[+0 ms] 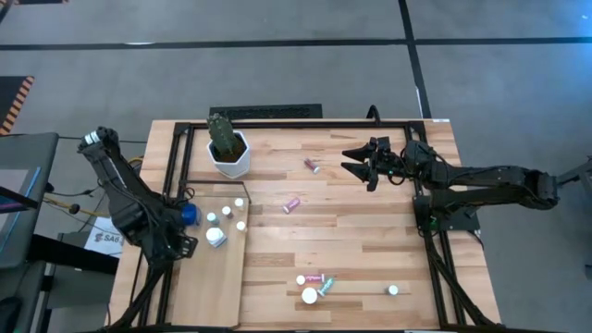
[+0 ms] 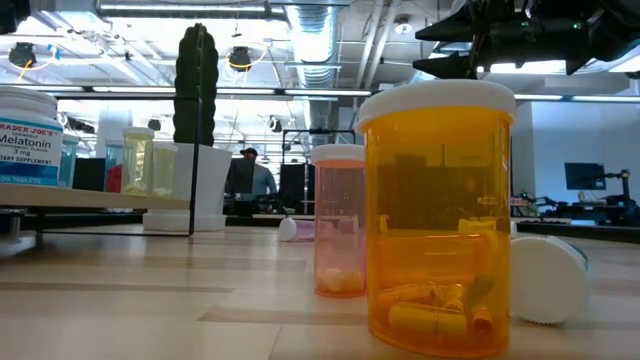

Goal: Pick and place medicine bottles onto shelf by color
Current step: Put the yellow pill bottle on the shelf

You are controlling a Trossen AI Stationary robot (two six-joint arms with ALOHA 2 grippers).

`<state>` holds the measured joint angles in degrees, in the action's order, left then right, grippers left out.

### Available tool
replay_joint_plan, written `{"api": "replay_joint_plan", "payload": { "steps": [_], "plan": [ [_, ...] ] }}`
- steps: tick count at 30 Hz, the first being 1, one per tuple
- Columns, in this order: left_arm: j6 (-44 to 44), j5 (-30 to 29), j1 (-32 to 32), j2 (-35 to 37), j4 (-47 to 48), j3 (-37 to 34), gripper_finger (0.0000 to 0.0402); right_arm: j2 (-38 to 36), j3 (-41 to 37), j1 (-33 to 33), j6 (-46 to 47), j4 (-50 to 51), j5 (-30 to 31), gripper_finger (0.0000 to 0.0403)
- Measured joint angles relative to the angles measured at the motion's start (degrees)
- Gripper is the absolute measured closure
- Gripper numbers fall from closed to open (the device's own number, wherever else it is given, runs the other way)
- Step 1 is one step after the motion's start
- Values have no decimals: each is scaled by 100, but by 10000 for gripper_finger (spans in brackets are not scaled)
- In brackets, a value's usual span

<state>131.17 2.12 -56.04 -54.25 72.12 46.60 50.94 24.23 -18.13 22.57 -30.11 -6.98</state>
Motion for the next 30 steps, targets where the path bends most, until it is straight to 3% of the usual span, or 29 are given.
{"api": "replay_joint_plan", "payload": {
  "steps": [7,19,30],
  "plan": [
    [-218,-297,383,-280,-656,63,299,-1,0,0,0,40,0,138],
    [-797,-42,1056,-759,-372,63,299,0,-2,0,-2,202,0,138],
    [-1448,-89,1666,-777,-85,43,299,-2,-2,0,-11,409,0,138]
  ]
}}
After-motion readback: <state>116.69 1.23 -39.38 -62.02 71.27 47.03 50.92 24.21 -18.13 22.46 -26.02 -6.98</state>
